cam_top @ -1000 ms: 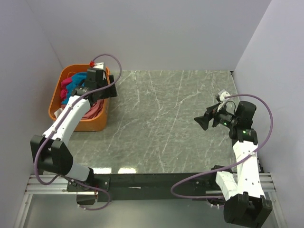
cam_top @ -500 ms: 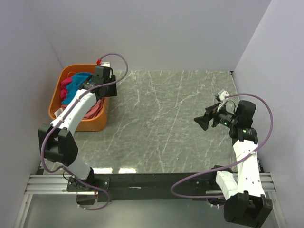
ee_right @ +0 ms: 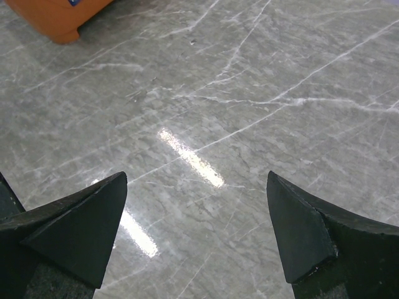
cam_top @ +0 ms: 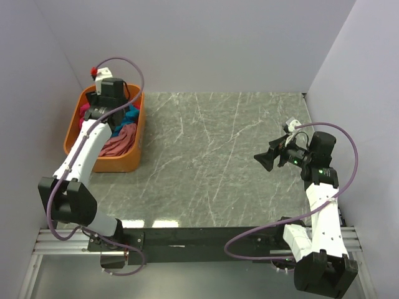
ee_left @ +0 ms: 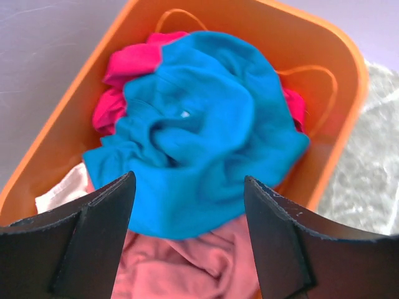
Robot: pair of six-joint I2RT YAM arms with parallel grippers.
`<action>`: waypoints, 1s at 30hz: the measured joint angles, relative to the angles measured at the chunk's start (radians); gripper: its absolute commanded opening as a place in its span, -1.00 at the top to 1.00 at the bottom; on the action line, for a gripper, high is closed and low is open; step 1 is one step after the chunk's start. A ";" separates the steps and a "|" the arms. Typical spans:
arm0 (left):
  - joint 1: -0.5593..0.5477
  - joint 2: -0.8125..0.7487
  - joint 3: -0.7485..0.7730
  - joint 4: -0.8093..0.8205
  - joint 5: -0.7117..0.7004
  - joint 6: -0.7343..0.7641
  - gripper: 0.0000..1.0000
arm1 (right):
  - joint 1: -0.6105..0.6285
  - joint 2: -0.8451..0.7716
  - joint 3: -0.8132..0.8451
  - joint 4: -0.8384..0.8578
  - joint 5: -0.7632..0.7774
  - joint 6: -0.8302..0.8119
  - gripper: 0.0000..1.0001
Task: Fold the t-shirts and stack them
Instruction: Grab the tshirt from the pile
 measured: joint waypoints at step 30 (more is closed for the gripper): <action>0.049 -0.148 0.409 0.154 0.522 -0.057 0.99 | 0.000 0.003 0.000 -0.007 -0.010 0.000 -0.96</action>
